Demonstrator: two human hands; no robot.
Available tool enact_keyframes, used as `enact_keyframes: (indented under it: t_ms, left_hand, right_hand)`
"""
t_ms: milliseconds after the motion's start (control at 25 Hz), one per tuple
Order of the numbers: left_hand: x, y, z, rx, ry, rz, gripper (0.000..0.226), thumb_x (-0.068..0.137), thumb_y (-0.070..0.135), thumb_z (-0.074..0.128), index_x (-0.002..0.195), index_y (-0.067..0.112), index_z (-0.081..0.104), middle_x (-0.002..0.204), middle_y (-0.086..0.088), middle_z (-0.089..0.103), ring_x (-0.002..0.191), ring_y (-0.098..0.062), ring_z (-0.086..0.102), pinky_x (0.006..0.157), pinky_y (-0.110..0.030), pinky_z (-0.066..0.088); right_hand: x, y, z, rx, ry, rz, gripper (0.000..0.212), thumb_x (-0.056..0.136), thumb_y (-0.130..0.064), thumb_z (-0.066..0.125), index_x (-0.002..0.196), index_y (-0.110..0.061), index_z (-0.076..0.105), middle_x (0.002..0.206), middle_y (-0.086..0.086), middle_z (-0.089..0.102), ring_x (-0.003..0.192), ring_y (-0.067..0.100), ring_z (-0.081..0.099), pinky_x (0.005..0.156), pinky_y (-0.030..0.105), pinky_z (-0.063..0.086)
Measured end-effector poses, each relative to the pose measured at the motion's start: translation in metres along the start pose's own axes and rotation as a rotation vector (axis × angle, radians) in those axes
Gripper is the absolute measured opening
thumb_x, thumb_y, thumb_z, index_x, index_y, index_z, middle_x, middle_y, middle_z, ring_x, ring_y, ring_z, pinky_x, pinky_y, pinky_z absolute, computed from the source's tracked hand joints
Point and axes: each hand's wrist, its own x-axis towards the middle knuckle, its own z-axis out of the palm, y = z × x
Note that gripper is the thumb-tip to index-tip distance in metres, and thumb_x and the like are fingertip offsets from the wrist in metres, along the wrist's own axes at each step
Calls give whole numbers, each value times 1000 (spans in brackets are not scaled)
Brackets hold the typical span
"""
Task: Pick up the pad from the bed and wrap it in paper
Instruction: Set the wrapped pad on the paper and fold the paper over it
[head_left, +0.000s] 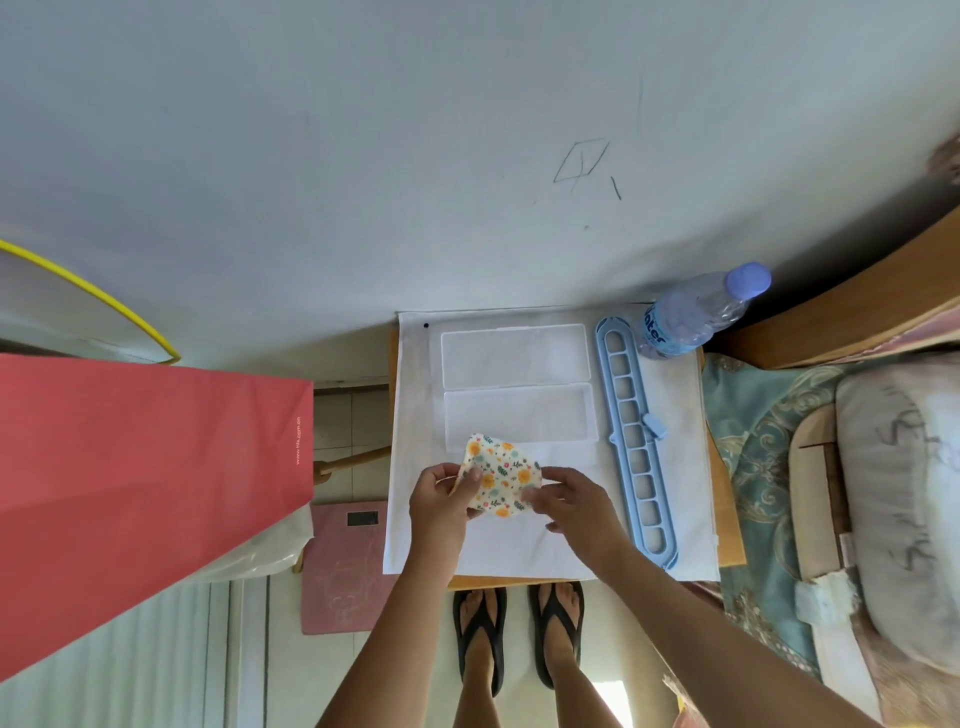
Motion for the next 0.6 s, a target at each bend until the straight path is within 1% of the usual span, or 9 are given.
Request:
enact_keyframes:
  t_ms: [80,160,240,280,320,400,480,520,600]
  left_hand:
    - [2,11,12,-58,0,-21,17,81,18,70,87,17,54,97,-8,65,88,-22,67,66,-28,60]
    - [7,22,24,46,45,41,17,83,21,68,89,13,55,95,-7,65,89,-24,66,66,-27,58]
    - [15,32,34,285,106,166,22,84,27,67,93,8,60,94,-8,67,86,-22,65,62,-19,53]
    - [19,37,38,403,138,217,26,84,28,67,94,5,63,94,-10,68,83,-20,64,61,-16,49]
    - [25,41,42,498,168,250,29,83,29,68,95,3,66,96,-12,68,83,-21,63,62,-17,48]
    - [34,47,50,646,239,267,32,81,31,70,95,2,69,100,-14,65,86,-24,63,68,-26,49]
    - [42,49,56,767,300,239,34,80,33,70,96,4,71,103,-14,63,89,-26,61,75,-32,50]
    - [46,49,57,823,313,220,35,79,35,70,97,5,71,104,-14,63,91,-26,61,78,-33,50]
    - [52,47,59,933,318,194,38,81,39,68,100,7,72,106,-13,63,96,-26,58,83,-33,47]
  right_hand:
    - [6,-14,-1,74,47,-10,22,79,-20,73,99,-12,66,75,-5,70,66,6,64,52,15,49]
    - [14,-28,-2,85,136,-47,6,80,-17,71,82,-19,66,73,-3,69,66,9,64,52,16,50]
    - [26,-40,-4,47,222,-92,11,81,-15,71,73,-20,65,73,-1,68,72,17,65,63,27,55]
    - [33,-46,-6,-6,255,-99,11,81,-16,71,73,-18,64,71,-1,67,72,19,64,65,30,55]
    - [40,-50,-8,-72,275,-95,11,81,-18,71,73,-15,64,70,-2,65,69,18,62,63,31,53]
    - [56,-55,-12,-221,285,-63,14,82,-21,69,74,-12,62,68,-1,61,59,14,54,52,26,44]
    - [66,-58,-12,-365,278,-38,20,83,-23,66,68,-14,57,64,-1,57,55,13,49,47,24,36]
    - [70,-59,-11,-447,280,-38,24,84,-24,65,64,-17,54,63,-1,56,57,16,51,49,25,36]
    - [76,-60,-8,-627,282,-34,22,87,-27,61,68,-15,57,68,2,61,70,23,58,60,29,44]
